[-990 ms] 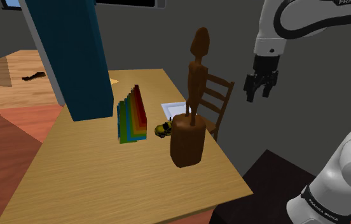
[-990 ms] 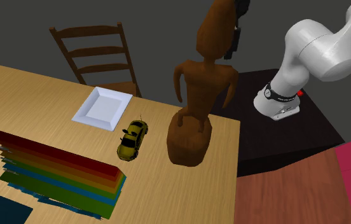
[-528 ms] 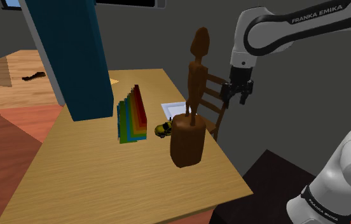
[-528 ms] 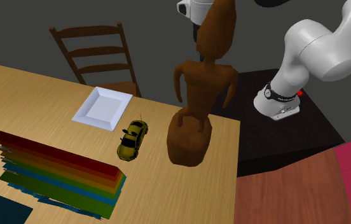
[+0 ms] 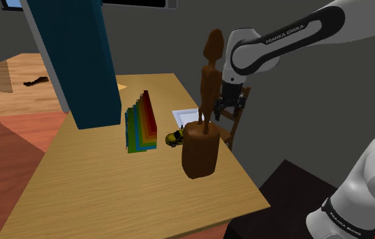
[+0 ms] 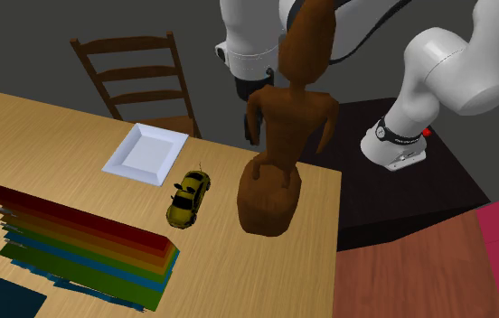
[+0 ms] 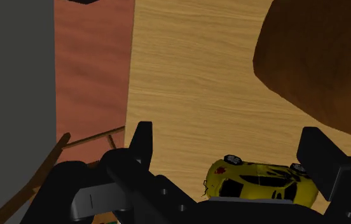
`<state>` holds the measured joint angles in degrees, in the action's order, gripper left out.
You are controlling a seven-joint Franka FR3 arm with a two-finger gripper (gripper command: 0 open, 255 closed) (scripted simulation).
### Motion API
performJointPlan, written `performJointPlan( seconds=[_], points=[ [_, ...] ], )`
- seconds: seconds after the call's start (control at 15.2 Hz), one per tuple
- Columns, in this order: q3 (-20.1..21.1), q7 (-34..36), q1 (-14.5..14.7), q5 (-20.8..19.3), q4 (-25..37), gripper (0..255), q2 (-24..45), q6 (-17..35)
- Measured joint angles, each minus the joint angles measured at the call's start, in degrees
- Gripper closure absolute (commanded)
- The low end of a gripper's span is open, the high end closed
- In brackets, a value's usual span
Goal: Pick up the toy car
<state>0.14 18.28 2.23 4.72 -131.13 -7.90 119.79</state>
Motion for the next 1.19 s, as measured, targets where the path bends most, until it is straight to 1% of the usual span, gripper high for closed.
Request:
performJointPlan(
  seconds=[0.13, 0.26, 0.4, 0.53, 0.59, 0.79, 0.92, 0.99, 1.06, 1.12, 1.19],
  points=[
    [0.2, 0.9, 0.2, 0.6, 3.2, 0, 3.9, 1.8],
    [-0.1, 1.3, 0.0, 1.1, 5.7, 0, 6.6, 4.7],
    [0.2, 2.2, 0.4, 1.7, 9.4, 0, 11.3, 6.3],
    [0.4, 2.6, 0.6, 2.5, 12.6, 0, 15.5, 10.6],
    [0.4, 3.0, 0.8, 2.8, 14.5, 0, 17.2, 11.6],
    [0.7, 4.2, 1.1, 3.4, 20.9, 0, 22.6, 11.6],
    [0.7, 4.3, 1.0, 3.7, 24.9, 0, 28.2, 18.1],
    [0.9, 5.1, 1.3, 3.8, 26.0, 0, 30.3, 21.4],
    [1.2, 5.4, 1.4, 3.8, 28.4, 0, 32.9, 22.3],
    [1.3, 6.1, 1.5, 3.7, 31.7, 0, 35.7, 18.6],
    [1.5, 6.2, 1.4, 3.9, 32.7, 0, 37.0, 14.5]
  ],
)
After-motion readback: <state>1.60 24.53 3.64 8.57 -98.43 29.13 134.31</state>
